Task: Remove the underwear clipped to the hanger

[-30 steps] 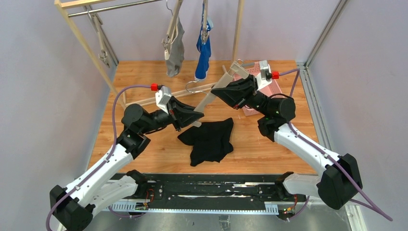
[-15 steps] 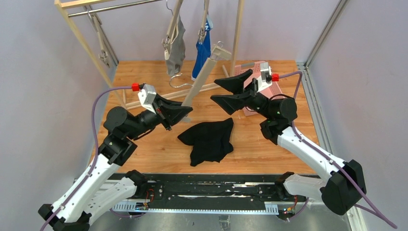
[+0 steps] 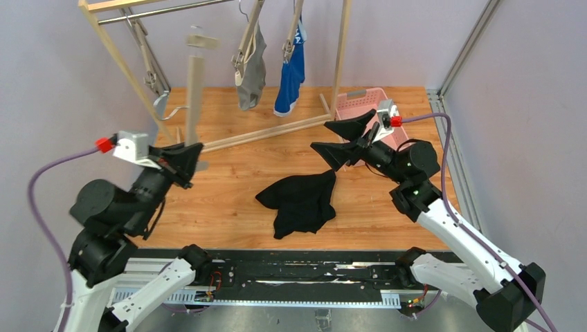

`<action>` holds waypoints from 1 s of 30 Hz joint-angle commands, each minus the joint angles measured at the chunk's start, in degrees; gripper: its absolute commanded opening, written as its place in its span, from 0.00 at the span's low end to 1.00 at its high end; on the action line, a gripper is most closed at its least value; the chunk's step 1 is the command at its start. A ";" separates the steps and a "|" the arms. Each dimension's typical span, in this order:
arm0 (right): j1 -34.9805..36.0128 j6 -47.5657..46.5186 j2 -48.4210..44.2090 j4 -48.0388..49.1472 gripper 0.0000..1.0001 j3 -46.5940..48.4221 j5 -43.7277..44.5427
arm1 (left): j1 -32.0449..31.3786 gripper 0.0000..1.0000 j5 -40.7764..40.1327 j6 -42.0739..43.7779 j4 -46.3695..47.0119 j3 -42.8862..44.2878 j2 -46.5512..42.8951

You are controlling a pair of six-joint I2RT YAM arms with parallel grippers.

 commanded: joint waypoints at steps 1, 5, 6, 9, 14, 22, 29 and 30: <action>1.16 -6.45 -2.40 -11.21 0.79 -1.33 4.84 | 0.01 0.00 -18.43 2.78 -7.25 6.06 0.10; 1.23 -7.24 -4.18 -14.05 0.79 -2.28 5.73 | 0.00 0.00 -22.90 2.46 -10.50 10.25 3.75; 1.23 -7.36 -4.68 -14.15 0.79 -2.57 5.96 | 0.01 0.00 -23.30 2.12 -11.55 10.92 5.07; 1.25 -7.70 -6.38 -14.31 0.79 -3.46 6.82 | -0.04 0.00 -23.33 1.01 -13.18 11.04 8.49; 1.24 -8.89 -7.85 -15.96 0.79 -3.49 7.64 | 0.01 0.00 -24.21 0.98 -11.70 9.36 13.01; 1.23 -10.19 -8.45 -17.77 0.80 -3.48 8.47 | 0.26 0.00 -27.87 6.35 -8.80 12.42 22.26; 1.23 -11.91 -9.69 -19.38 0.80 -4.28 10.07 | 13.57 0.00 -12.23 7.39 -9.95 20.43 32.68; 1.22 -12.34 -9.78 -19.89 0.80 -4.26 10.25 | 14.20 0.00 -11.64 8.14 -9.48 21.39 33.61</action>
